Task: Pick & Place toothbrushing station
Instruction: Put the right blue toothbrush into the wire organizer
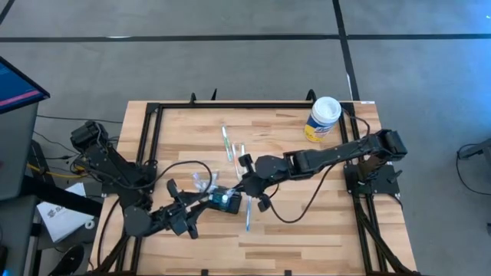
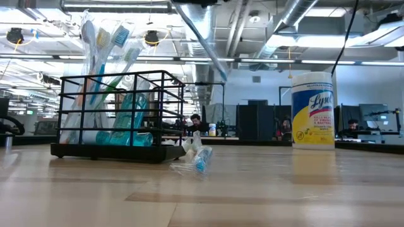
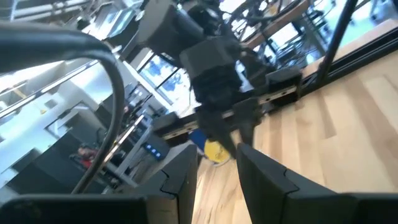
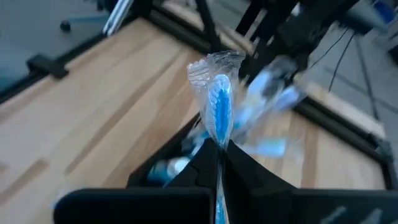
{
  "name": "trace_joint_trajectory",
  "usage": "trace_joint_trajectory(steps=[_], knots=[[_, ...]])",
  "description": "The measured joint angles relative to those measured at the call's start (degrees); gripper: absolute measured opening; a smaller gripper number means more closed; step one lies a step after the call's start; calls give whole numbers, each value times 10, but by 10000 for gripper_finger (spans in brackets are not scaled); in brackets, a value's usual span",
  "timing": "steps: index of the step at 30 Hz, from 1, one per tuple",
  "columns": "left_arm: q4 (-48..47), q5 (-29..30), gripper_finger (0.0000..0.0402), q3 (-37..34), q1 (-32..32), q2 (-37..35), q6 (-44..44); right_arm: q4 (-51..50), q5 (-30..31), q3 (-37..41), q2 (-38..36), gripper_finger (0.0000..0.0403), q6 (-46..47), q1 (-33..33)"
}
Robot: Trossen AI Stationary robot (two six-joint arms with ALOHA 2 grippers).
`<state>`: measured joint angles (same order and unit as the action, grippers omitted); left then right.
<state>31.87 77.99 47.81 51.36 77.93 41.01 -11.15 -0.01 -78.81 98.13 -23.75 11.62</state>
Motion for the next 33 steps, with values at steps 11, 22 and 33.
trace_joint_trajectory(steps=[11, 22, 33], knots=[[4, -26, 106, 0, -23, 0, 0, 147, 0, 0, 0, 0, -16, 16], [11, -32, 106, 0, -24, 0, -15, 251, 0, -1, 0, 0, -67, 39], [18, -143, 106, 0, -84, 0, -90, 304, 0, -1, 0, 0, -101, 58]])
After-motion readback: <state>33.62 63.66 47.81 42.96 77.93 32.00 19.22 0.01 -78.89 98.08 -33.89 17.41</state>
